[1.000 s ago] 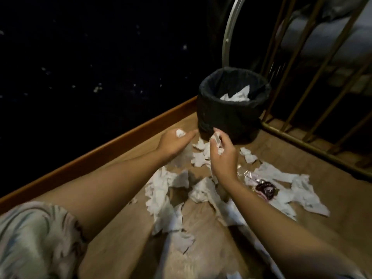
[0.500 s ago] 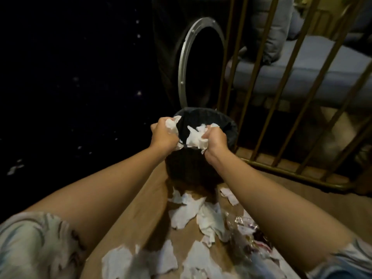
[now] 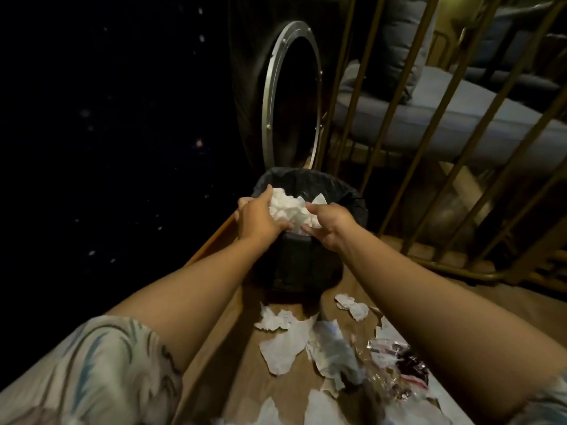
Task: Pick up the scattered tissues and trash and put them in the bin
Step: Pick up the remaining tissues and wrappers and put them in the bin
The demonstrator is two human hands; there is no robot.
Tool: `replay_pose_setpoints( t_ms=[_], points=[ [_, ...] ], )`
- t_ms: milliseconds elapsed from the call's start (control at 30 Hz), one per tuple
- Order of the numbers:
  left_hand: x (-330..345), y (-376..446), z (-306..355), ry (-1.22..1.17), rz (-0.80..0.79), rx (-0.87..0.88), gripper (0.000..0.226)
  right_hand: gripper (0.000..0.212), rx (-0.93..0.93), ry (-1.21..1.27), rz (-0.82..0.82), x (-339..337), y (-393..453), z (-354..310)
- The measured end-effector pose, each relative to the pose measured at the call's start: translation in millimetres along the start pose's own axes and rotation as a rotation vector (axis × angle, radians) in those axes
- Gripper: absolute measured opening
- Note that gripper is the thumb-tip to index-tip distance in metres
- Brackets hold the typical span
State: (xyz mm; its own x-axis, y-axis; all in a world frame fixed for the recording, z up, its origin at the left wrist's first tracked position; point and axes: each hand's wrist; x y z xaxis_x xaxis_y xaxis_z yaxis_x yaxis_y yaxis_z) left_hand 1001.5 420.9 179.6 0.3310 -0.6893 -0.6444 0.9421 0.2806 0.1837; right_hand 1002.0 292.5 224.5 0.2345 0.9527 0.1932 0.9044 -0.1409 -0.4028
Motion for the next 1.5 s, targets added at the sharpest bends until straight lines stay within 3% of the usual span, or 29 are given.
replay_pose_setpoints(
  t_ms=[67,133,233,400,600,700,833,933,1033,1133,1200,1267,1367,1500],
  points=[
    [-0.1,2.1,-3.4,-0.005,-0.088,0.047,0.102,0.062,-0.009,0.040,-0.001,-6.1,-13.3,1.5],
    [-2.0,-2.1,-5.9,0.037,-0.086,0.095,0.085,0.052,-0.025,0.077,-0.007,-12.6,-29.9,5.6],
    [-7.0,-17.1,-10.9,-0.020,0.026,0.211,0.050,0.038,-0.097,0.071,-0.009,-23.0,-58.5,15.7],
    [-10.8,-71.3,-47.3,-0.118,0.183,0.320,0.021,0.024,-0.194,0.040,0.067,-30.6,-87.9,67.0],
    [-10.5,-175.0,-119.1,-0.092,-0.036,0.205,0.026,0.015,-0.160,-0.034,0.119,-22.8,-133.3,162.8],
    [-20.3,-233.3,-169.2,0.021,-0.153,0.141,0.033,0.014,-0.170,-0.153,0.166,-25.2,-163.2,214.6],
    [-46.6,-284.7,-218.6,0.235,-0.194,0.121,0.023,0.015,-0.242,-0.313,0.164,-30.8,-194.6,276.0],
    [-70.3,-306.2,-249.7,0.367,-0.194,0.098,0.041,0.020,-0.367,-0.568,0.104,-35.6,-212.6,319.0],
    [-88.5,-330.0,-268.5,0.467,-0.283,0.004,0.082,0.043,-0.506,-1.001,0.066,-53.8,-236.5,360.7],
    [-97.7,-353.5,-282.6,0.426,-0.397,-0.034,0.118,0.069,-0.524,-1.363,-0.087,-81.5,-246.8,399.1],
    [-98.6,-367.5,-288.2,0.357,-0.438,-0.009,0.125,0.070,-0.545,-1.455,-0.168,-96.7,-248.6,415.6],
    [-95.8,-382.3,-286.8,0.304,-0.462,0.035,0.114,0.057,-0.620,-1.390,-0.244,-103.3,-252.1,418.8],
    [-88.7,-399.4,-281.0,0.276,-0.441,0.114,0.074,0.049,-0.673,-1.334,-0.295,-100.6,-247.6,424.3],
    [-85.5,-401.4,-283.0,0.228,-0.338,0.082,0.035,0.043,-0.789,-1.234,-0.433,-109.0,-233.2,421.2]
  ],
)
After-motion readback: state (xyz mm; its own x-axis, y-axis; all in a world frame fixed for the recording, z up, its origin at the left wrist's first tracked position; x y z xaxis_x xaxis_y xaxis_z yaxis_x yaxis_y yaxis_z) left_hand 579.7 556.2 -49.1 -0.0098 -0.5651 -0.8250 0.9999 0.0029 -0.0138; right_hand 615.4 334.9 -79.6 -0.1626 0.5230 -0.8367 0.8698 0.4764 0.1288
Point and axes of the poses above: each hand's wrist, its own y-axis towards the middle knuckle, its own x-axis out of the palm, z = x × y, and after that the axes turned 2 degrees about y, right-handed
